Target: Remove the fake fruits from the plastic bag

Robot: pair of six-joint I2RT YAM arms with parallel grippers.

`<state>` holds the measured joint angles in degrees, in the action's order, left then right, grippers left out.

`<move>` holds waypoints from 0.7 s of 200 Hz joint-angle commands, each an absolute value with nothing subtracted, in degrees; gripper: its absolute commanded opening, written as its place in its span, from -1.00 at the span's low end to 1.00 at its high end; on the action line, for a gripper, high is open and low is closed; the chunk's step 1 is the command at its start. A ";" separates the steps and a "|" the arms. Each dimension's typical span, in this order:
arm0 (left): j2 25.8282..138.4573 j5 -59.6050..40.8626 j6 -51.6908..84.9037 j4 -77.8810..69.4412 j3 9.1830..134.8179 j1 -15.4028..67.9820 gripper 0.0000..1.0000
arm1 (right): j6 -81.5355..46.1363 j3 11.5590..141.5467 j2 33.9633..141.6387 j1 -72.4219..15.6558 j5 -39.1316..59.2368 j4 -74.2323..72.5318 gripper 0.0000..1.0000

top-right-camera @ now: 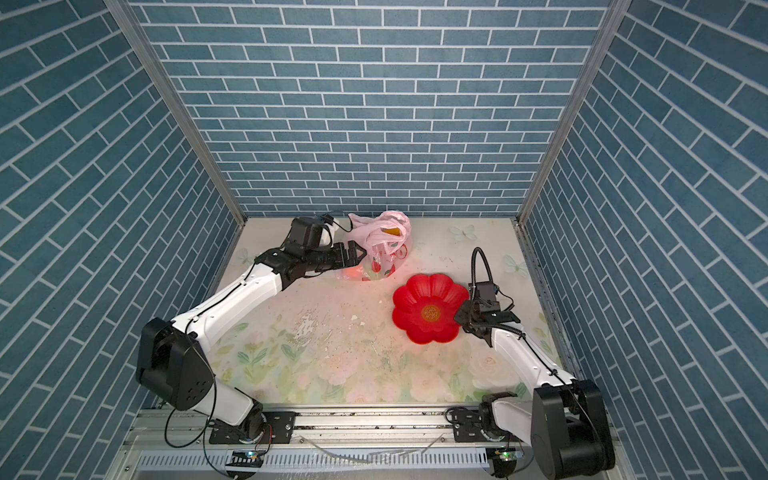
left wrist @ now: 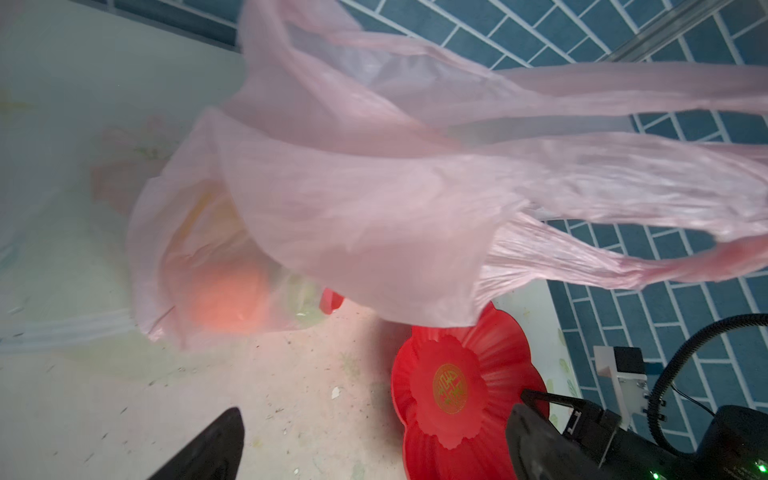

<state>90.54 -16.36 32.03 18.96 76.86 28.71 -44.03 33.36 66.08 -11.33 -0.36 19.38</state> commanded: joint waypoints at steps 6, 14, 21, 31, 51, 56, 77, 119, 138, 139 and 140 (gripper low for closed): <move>93.51 -12.06 28.80 23.55 83.22 33.31 0.99 | -43.52 31.82 66.14 -10.44 -3.03 23.74 -0.64; 94.05 -9.77 27.62 25.13 84.86 34.72 0.99 | -43.45 31.76 66.03 -10.39 -2.69 23.66 -0.58; 94.17 -7.50 26.50 26.53 86.09 35.91 0.99 | -43.42 31.79 65.90 -10.37 -2.44 23.81 -0.53; 94.22 -3.48 24.81 28.68 87.72 37.50 0.99 | -43.33 31.82 65.40 -10.32 -2.29 23.99 -0.46; 93.94 6.49 20.09 32.42 90.34 40.93 0.96 | -42.96 32.27 64.04 -10.36 -2.12 25.02 -0.32; 94.02 9.60 18.49 33.22 90.99 41.87 0.96 | -42.68 32.46 63.67 -10.30 -2.15 25.36 -0.28; 95.68 21.63 10.62 36.69 94.02 45.03 0.99 | -41.70 33.51 62.04 -10.31 -2.27 27.06 -0.18; 100.12 32.29 -7.42 34.92 95.25 46.49 0.99 | -40.22 35.04 58.93 -10.31 -2.27 29.79 -0.09; 101.79 32.96 -14.42 30.03 94.07 46.41 0.99 | -40.24 35.12 58.22 -10.32 -2.22 30.10 -0.07; 101.87 33.09 -14.73 29.83 94.10 46.41 0.99 | -40.20 35.14 58.16 -10.34 -2.21 30.08 -0.07; 102.09 33.20 -15.01 29.63 94.16 46.41 0.99 | -40.18 35.10 58.13 -10.36 -2.16 30.07 -0.07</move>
<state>99.57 27.03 -1.78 33.32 95.44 46.50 -41.28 32.86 59.57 -10.48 -1.30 27.31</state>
